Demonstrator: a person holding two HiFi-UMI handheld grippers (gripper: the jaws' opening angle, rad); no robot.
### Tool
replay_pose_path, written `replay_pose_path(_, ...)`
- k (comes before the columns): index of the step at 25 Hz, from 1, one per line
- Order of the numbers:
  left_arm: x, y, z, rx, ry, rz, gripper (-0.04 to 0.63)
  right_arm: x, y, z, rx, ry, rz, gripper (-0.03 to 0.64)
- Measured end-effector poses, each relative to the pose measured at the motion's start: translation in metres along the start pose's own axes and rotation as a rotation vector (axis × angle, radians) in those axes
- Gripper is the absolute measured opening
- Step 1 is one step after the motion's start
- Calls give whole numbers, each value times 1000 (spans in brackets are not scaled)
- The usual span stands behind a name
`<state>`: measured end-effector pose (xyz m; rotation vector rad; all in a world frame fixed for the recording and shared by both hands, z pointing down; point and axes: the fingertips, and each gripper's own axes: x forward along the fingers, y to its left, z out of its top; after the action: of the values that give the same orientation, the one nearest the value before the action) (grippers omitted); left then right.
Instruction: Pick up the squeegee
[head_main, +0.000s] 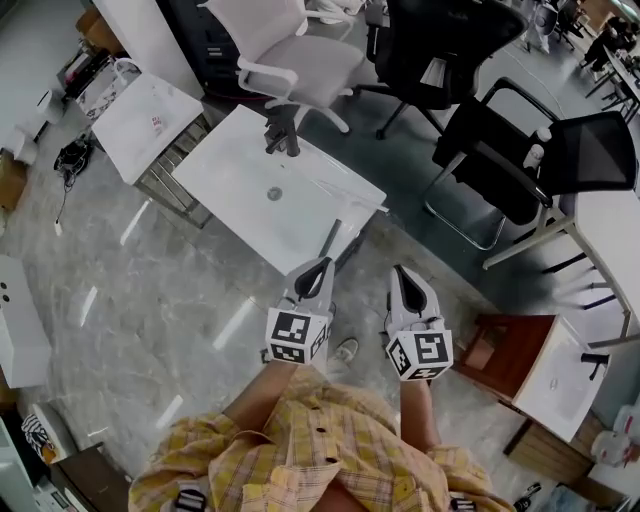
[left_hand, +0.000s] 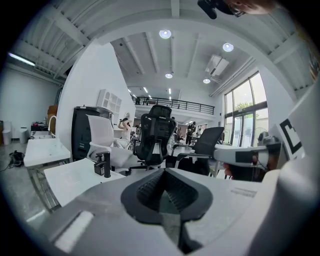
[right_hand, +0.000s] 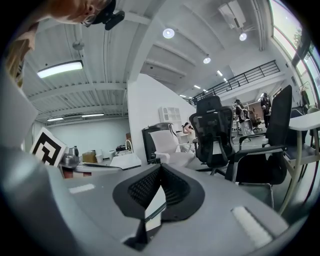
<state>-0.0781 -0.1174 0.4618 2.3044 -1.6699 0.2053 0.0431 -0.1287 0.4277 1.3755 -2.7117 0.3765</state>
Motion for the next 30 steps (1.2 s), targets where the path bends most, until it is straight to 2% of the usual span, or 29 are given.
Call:
replay_pose_path(20,128,63,-64,-22,233,-29,0,84,-50,-50,74,105,-137,-1)
replay_pose_path(30,183,78,-96,-18,321,-43,0,111,-67,-77,104,152,-166,-1)
